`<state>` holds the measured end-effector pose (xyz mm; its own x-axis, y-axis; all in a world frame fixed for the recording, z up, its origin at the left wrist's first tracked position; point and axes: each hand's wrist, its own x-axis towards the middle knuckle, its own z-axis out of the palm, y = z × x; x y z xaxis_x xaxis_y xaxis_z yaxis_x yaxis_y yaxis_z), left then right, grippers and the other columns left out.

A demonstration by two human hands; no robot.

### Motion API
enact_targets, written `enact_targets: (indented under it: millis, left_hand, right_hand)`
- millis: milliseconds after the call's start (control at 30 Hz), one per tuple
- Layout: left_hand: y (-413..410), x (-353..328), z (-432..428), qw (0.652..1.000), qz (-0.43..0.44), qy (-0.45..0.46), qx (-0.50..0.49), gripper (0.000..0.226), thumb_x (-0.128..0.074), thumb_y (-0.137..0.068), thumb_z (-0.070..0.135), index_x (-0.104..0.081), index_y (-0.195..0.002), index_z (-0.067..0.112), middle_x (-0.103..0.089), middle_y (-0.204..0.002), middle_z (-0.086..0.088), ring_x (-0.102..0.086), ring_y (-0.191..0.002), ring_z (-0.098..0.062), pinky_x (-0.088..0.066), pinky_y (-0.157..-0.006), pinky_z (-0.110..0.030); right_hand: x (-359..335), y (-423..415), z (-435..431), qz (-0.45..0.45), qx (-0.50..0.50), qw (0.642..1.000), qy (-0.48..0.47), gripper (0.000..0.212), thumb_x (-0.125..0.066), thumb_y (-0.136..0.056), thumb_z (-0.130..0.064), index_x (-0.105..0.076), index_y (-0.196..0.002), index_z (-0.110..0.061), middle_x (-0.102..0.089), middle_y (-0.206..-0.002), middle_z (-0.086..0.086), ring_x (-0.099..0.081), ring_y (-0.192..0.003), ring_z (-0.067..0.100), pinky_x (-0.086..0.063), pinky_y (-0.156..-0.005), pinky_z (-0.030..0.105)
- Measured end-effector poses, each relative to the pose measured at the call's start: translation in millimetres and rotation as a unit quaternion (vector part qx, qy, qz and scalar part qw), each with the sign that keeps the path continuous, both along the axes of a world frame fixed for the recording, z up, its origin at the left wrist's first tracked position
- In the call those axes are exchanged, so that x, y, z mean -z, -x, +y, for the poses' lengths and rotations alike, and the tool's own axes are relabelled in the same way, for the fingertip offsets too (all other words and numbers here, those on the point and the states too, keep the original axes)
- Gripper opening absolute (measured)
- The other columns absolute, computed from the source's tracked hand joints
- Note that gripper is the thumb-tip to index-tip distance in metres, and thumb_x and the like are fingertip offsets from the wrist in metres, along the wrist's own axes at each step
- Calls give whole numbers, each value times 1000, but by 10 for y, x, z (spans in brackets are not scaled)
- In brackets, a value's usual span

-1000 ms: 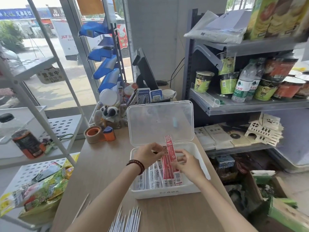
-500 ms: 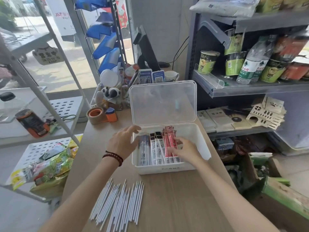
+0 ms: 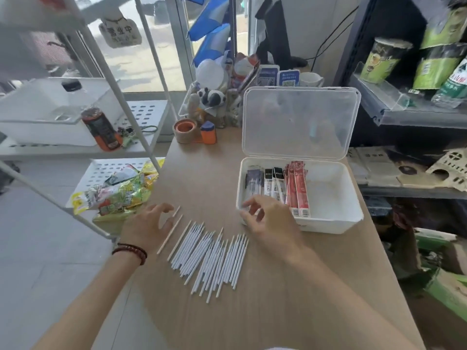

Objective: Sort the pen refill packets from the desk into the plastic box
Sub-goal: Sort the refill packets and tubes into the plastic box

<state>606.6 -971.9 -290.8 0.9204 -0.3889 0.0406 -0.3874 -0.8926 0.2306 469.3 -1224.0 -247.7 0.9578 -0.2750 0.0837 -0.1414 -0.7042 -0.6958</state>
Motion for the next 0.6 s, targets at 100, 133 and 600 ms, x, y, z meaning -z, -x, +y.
enact_targets:
  millis: [100, 133, 600]
  left_hand:
    - [133, 145, 91, 999, 40, -12, -20, 41, -49, -88, 49, -55, -122, 28, -61, -119, 4, -59, -107, -24, -50, -86, -40]
    - [185, 195, 85, 999, 34, -17, -24, 50, -43, -86, 56, -54, -124, 26, -62, -119, 2, -60, -106, -25, -51, -84, -40]
    - [288, 485, -233, 993, 27, 0, -114, 77, -47, -78, 71, -46, -132, 16, -46, -126, -8, -41, -117, -27, -36, -98, -39]
  right_hand:
    - [376, 157, 275, 51, -28, 998, 21, 18, -60, -92, -40, -65, -104, -30, -61, -92, -15, -57, -78, -2, -43, -65, 10]
    - [515, 213, 330, 65, -25, 997, 25, 20, -61, -90, -40, -65, -107, -30, -60, -98, -13, -57, -87, 1, -46, -72, 16]
    - [855, 400, 290, 113, -36, 993, 6, 40, -74, -83, -22, -64, -122, -22, -58, -112, -7, -54, -108, 9, -35, -95, 14]
